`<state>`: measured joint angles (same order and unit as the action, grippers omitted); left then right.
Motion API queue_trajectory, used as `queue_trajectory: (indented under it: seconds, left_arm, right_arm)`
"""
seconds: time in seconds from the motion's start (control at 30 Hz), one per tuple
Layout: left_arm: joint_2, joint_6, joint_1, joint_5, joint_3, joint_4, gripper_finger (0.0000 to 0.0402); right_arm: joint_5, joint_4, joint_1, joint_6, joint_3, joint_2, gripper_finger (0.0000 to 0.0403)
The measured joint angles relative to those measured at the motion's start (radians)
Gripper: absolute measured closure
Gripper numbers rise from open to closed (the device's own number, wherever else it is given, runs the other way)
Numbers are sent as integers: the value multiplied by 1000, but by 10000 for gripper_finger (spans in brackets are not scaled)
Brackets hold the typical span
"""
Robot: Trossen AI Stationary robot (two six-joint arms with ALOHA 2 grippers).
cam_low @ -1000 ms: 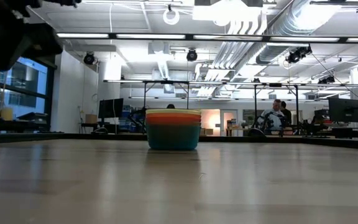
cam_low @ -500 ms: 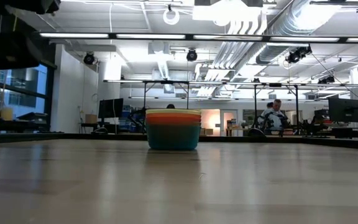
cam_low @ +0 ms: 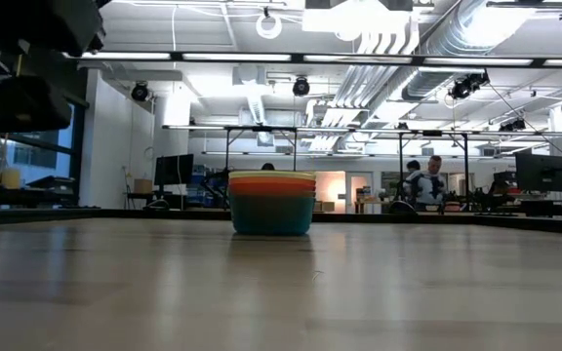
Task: Nest bowls inside each other
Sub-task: Stack the red bowl on the yellow bowl
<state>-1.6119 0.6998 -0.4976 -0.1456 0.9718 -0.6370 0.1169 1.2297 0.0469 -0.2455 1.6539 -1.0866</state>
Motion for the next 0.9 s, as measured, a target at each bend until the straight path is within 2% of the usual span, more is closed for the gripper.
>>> queue_trajectory:
  seconds: [0.23, 0.43, 0.57, 0.73, 0.9]
  left_arm:
    - [-39, 2, -1, -3, 3, 63, 227]
    - [-55, 5, 0, -3, 2, 61, 230]
    - [-66, 5, 6, 0, 1, 48, 246]
    - [-83, 13, 30, 1, 2, 46, 289]
    - [-87, 9, 70, 2, 2, 24, 362]
  right_arm:
    - [-3, 0, 0, 0, 0, 0, 203]
    - [-2, 0, 0, 0, 0, 0, 203]
    - [-6, 0, 0, 0, 0, 0, 203]
    - [-14, 0, 0, 0, 0, 0, 203]
    - [-16, 1, 0, 1, 0, 0, 203]
